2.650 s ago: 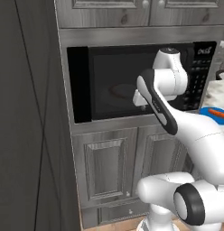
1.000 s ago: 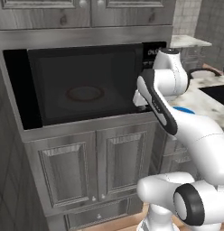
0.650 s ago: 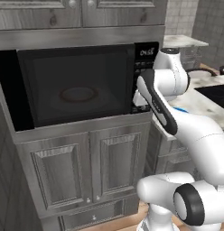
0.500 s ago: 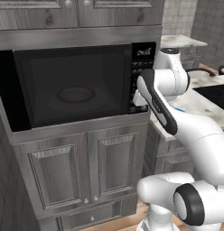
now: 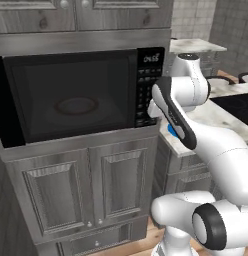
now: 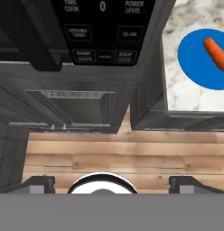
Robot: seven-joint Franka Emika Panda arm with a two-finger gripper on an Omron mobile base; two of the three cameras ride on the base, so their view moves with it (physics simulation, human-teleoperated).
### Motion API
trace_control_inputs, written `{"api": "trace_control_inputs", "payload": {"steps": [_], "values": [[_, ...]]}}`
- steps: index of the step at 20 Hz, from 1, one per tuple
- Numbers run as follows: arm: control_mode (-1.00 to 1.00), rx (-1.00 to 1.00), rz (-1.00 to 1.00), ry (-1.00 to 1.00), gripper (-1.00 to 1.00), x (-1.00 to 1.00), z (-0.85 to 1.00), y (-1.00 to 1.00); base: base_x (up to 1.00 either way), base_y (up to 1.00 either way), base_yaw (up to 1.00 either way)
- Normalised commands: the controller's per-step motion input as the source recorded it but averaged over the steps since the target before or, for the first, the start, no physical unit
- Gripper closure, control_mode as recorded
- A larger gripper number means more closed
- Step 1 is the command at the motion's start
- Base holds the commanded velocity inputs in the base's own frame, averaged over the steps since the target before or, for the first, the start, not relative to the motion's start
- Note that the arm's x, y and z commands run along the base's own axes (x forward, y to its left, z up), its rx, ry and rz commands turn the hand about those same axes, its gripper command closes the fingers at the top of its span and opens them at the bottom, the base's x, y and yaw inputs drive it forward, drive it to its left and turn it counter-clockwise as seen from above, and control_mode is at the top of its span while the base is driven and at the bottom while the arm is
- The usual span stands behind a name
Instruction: Pick the carrot from the counter and place it in the microwave. Then turn on the microwave.
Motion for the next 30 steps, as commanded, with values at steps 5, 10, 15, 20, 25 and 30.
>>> {"api": "trace_control_inputs", "payload": {"steps": [5, 10, 15, 20, 25, 30], "values": [[1.0, 0.0, 0.0, 0.0, -1.0, 0.0, 0.0, 0.0, 0.0, -0.29, 0.0], [1.0, 0.0, 0.0, 0.0, -1.0, 0.0, 0.0, 0.0, 0.05, -0.3, 0.0], [1.0, 0.0, 0.0, 0.0, -1.0, 0.0, 0.0, 0.0, 0.09, -0.3, 0.0], [1.0, 0.0, 0.0, 0.0, -1.0, 0.0, 0.0, 0.0, 0.17, -0.22, 0.0], [1.0, 0.0, 0.0, 0.0, -1.0, 0.0, 0.0, 0.0, 0.22, -0.07, 0.0], [1.0, 0.0, 0.0, 0.0, -1.0, 0.0, 0.0, 0.0, 0.27, 0.0, 0.0]]}}
